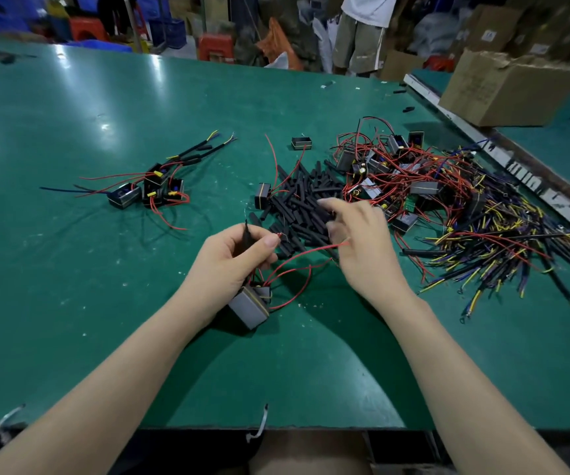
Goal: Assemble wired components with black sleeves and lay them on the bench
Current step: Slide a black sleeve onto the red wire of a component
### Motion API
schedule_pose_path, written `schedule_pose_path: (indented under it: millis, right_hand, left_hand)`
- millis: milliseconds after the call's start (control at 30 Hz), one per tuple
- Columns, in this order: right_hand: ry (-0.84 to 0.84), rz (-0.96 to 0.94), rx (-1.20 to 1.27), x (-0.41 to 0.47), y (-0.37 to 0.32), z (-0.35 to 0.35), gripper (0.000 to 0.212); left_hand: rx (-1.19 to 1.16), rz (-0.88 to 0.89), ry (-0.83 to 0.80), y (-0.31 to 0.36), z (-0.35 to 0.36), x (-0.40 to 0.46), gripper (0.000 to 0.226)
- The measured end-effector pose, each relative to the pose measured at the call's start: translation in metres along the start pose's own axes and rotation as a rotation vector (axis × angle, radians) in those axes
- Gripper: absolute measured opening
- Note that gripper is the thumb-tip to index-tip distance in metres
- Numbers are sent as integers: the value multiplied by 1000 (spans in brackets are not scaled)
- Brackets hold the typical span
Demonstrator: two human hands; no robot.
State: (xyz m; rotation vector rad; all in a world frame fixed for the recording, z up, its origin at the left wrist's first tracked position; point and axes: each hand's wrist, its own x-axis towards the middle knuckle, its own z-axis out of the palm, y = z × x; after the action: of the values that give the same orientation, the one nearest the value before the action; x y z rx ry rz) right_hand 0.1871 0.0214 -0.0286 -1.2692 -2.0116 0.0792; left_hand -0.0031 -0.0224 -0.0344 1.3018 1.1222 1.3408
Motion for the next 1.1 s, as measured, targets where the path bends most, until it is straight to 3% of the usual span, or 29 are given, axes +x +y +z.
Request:
schedule_pose_path:
  millis: [200, 267, 400, 500, 600, 767, 1100]
  right_hand:
    - [485, 323, 553, -5, -12, -32, 10]
    - [504, 367, 678, -13, -23, -27, 11]
    - [362, 338, 844, -17, -44, -7, 25]
    - [280, 270, 858, -17, -51, -1, 38]
    - [271, 200, 832, -22, -52, 3, 30]
    - [286, 21, 640, -30, -51, 7, 43]
    - [299, -6, 486, -33, -49, 12, 46]
  left_hand:
    - [44, 34, 47, -3, -1, 0, 7]
    - [30, 36, 57, -4, 0, 0, 8]
    - [13, 39, 46, -2, 2, -1, 6]
    - [-14, 34, 41, -1, 1, -1, 5]
    - [-15, 34, 37, -1, 0, -2, 5]
    - [-9, 33, 61, -1, -2, 0, 5]
    - [-11, 32, 4, -1, -1, -1, 6]
